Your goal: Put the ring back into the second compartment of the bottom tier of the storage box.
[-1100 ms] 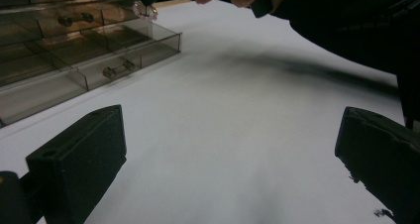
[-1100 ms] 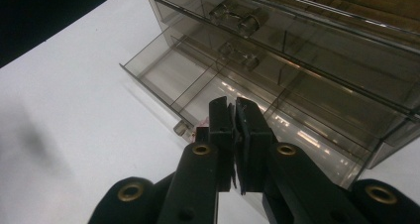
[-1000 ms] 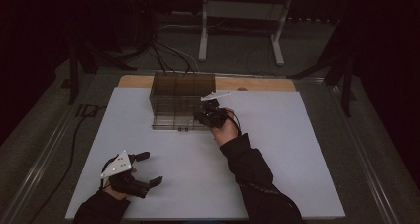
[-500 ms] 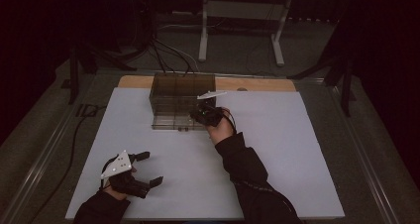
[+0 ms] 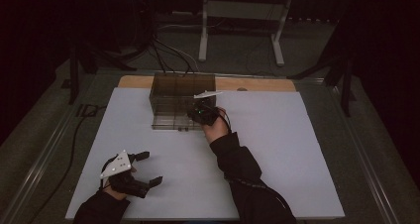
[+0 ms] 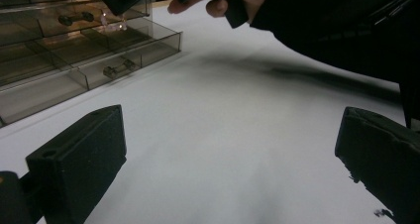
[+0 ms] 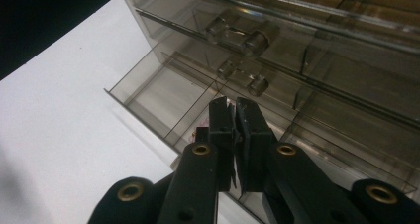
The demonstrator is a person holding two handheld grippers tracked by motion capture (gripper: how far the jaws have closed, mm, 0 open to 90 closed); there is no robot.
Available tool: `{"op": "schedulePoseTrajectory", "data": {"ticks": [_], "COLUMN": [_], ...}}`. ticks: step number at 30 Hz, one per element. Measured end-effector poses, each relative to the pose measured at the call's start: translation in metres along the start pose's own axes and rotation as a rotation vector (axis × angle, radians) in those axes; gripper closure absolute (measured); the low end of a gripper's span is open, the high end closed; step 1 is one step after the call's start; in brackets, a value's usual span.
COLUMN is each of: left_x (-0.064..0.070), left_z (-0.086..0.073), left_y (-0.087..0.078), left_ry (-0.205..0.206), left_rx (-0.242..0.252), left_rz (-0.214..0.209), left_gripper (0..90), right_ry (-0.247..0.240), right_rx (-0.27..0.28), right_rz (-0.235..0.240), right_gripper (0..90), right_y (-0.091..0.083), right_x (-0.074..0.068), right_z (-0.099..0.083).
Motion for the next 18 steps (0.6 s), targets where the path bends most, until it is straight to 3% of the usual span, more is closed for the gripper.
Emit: {"op": "schedulePoseTrajectory", "data": {"ticks": [10,11,12,13,18], "left_x": [-0.001,0.000,0.000,0.000,0.000], "left_z": [0.000,0.000,0.000,0.000,0.000], "left_y": [0.000,0.000,0.000,0.000,0.000], "left_ry": [-0.003,-0.003,-0.001,0.000,-0.001], "left_rx": [0.003,0.003,0.001,0.000,0.000], "left_rz": [-0.001,-0.001,-0.002,-0.002,-0.002], "left_gripper": [0.5,0.5,0.5,0.5,0.6], "right_ry": [0.028,0.036,0.036,0.032,0.018], "right_rx": [0.014,0.023,0.023,0.024,0.028], "right_rz": [-0.018,-0.030,-0.030,-0.022,-0.007], "right_gripper": [86.4,78.1,78.1,69.8,60.4], "right_y": [0.012,0.013,0.013,0.014,0.010], "right_x": [0.002,0.003,0.003,0.002,-0.001], "right_z": [0.000,0.000,0.000,-0.001,0.000]}}
Point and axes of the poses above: each handheld gripper's, and its own axes: y roughly forward along the jaws, z roughly out of its top, x roughly to its right, the point moved 8 cm from there along y, roughly forward along the jaws, and after that the axes turned 7 degrees about -y, right-handed, at the moved point
